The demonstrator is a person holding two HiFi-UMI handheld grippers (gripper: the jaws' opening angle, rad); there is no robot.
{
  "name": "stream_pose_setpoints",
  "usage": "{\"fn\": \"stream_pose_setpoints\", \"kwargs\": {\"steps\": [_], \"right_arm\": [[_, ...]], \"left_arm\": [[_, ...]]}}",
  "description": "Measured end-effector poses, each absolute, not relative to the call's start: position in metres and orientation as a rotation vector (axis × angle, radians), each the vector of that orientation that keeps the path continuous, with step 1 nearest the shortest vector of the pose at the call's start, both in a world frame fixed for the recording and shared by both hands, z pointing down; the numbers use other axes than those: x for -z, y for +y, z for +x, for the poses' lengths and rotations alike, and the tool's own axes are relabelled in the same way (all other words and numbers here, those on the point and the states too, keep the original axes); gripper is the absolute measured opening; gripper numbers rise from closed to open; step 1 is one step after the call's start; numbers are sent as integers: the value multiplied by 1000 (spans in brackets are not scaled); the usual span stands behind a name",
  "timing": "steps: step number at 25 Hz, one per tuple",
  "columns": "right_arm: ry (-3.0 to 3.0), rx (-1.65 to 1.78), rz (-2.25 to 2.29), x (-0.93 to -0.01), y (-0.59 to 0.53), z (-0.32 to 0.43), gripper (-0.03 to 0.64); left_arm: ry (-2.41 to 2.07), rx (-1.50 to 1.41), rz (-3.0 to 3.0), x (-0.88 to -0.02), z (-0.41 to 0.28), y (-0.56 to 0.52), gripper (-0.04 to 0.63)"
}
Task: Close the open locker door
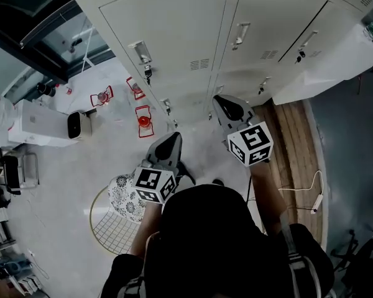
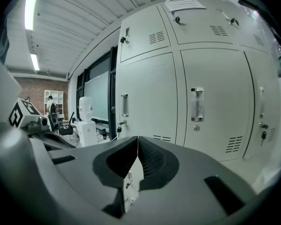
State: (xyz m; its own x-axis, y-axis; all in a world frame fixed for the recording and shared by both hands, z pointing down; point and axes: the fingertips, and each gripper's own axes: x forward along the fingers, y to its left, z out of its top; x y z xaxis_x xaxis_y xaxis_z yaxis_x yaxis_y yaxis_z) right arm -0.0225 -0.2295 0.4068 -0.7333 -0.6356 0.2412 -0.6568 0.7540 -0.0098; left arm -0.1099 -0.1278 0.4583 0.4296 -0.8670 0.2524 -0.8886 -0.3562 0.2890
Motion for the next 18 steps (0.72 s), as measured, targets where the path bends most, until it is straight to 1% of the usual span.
{"fn": "stream_pose_setpoints", "kwargs": {"steps": [9, 18], "right_arm": [[-2756, -189, 1016, -407, -183, 34, 8], [-2776, -197, 909, -410, -124, 74, 8]], "left_arm": [[-1498, -54, 2366, -444, -53, -110, 18], [-1496, -36, 2346, -446, -4, -73, 18]]}}
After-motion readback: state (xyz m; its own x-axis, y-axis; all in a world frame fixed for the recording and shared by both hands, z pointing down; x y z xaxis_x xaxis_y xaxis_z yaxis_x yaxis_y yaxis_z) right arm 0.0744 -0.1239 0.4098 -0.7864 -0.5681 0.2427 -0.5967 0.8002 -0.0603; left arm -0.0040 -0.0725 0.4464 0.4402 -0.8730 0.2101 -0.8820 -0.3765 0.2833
